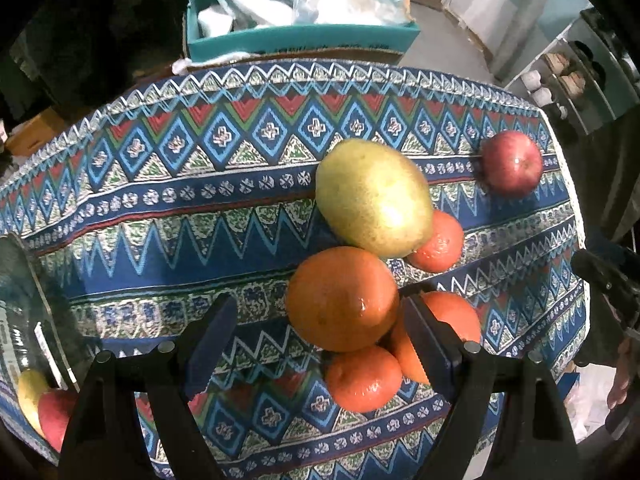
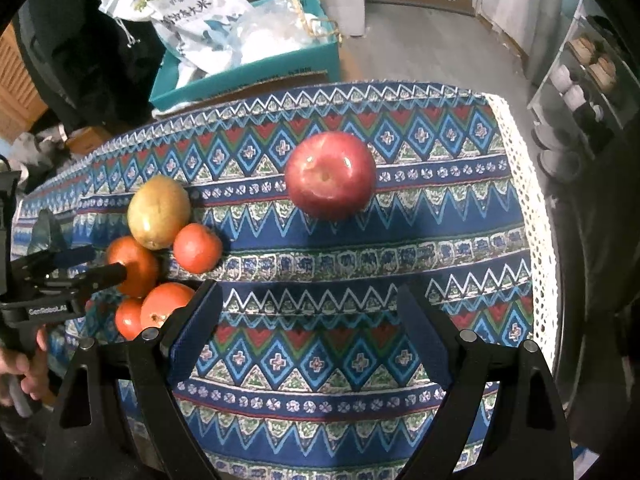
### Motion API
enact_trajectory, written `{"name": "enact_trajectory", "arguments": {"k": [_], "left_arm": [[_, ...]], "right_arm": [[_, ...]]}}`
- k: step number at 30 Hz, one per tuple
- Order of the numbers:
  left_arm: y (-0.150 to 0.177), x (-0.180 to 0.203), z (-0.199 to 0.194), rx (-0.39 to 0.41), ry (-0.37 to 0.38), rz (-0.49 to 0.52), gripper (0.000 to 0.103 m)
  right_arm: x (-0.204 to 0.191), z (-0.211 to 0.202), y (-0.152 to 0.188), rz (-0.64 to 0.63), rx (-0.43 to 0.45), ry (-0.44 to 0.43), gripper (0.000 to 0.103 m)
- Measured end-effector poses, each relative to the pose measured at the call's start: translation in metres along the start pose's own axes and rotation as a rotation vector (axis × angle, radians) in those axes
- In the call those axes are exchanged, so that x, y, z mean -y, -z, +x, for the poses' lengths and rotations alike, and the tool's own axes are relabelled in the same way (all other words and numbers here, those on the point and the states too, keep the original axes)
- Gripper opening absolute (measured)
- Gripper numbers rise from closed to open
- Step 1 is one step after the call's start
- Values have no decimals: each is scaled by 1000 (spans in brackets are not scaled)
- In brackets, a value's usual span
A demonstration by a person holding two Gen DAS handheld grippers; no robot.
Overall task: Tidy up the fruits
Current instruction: 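Move both tools back over the remaining fruit cluster, then grasp the large orange with the left tool while the right tool grasps the red apple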
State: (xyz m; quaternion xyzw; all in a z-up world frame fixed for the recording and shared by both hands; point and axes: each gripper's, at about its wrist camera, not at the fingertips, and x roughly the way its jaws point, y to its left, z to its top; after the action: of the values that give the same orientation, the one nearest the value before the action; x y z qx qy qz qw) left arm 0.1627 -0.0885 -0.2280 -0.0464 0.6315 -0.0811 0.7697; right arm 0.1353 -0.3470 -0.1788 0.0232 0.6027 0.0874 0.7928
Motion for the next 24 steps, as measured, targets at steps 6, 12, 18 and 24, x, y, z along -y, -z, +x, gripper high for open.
{"name": "enact_trajectory", "arguments": {"k": [6, 12, 18, 24], "left_arm": [[-4, 2, 17, -34, 19, -9, 86], [-3, 5, 30, -68, 40, -11, 85], [1, 9, 35, -83, 68, 4, 67], [4, 5, 25, -48, 42, 8, 66]], "right_arm": [[2, 10, -4, 7, -14, 2, 88], [3, 18, -12, 26, -14, -7, 88], [3, 30, -23, 46, -12, -9, 88], [8, 53, -43, 57, -30, 27, 88]]}}
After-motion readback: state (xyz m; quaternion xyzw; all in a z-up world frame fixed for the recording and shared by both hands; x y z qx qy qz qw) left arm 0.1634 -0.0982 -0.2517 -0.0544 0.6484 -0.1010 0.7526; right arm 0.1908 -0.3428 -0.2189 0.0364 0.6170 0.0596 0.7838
